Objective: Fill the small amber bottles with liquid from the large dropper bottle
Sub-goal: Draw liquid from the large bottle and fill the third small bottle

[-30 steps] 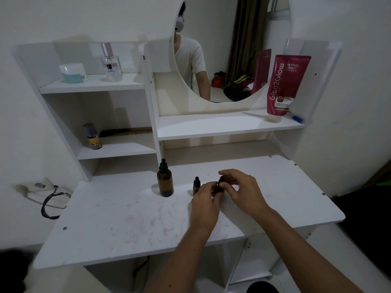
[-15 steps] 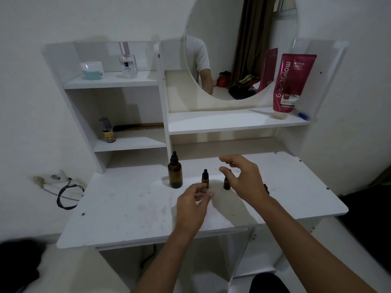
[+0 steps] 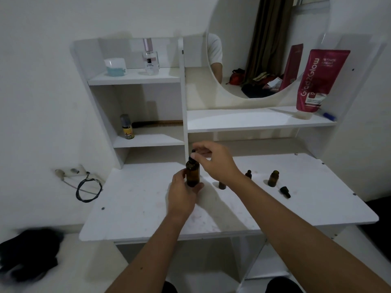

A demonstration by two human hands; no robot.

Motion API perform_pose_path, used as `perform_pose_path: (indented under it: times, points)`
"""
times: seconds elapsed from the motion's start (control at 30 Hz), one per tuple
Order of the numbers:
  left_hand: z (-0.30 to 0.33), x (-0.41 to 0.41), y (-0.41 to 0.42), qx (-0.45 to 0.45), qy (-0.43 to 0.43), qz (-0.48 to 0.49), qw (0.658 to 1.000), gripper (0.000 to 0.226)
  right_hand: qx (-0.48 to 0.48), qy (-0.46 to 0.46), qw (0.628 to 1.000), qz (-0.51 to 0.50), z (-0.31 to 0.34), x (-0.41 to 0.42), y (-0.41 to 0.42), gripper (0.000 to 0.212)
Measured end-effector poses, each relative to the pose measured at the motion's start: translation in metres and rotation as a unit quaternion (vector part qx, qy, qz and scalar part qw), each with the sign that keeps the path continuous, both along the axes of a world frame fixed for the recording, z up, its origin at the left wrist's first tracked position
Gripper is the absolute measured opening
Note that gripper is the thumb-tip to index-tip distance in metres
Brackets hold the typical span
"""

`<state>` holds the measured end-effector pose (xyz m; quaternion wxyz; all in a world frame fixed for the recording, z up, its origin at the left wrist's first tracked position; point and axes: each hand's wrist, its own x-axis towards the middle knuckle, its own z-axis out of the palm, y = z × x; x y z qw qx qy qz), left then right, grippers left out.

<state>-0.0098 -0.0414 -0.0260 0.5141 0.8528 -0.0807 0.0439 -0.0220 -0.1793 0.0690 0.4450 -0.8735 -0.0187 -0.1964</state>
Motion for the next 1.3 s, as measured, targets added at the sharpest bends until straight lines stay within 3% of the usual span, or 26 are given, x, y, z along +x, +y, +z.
perform_pose_path:
  times: [0.1,0.27,0.73,0.87,1.1,1.3]
  points:
    - [-0.001,0.005,0.001,-0.006,-0.007,0.008,1.0,0.045,0.015,0.009,0.999,-0.027,-0.002,0.009,0.004,0.019]
    - [-0.002,0.003,0.0,0.002,-0.015,0.011,1.0,0.042,0.032,0.013,0.998,-0.054,-0.005,0.014,0.005,0.008]
    - [-0.008,0.007,0.0,0.054,-0.013,0.022,0.998,0.047,-0.03,-0.008,0.999,-0.04,0.007,0.016,0.009,0.01]
    - [-0.006,0.004,0.0,0.057,-0.023,0.02,0.998,0.046,-0.038,-0.052,0.997,-0.03,0.032,0.012,0.006,0.012]
    - [0.002,-0.01,-0.001,-0.026,0.02,0.021,0.999,0.078,-0.021,-0.144,0.988,-0.047,0.067,-0.014,-0.005,0.016]
    - [0.001,-0.042,-0.01,-0.092,-0.034,0.117,0.988,0.059,-0.008,-0.179,0.98,-0.082,0.076,-0.057,-0.05,0.018]
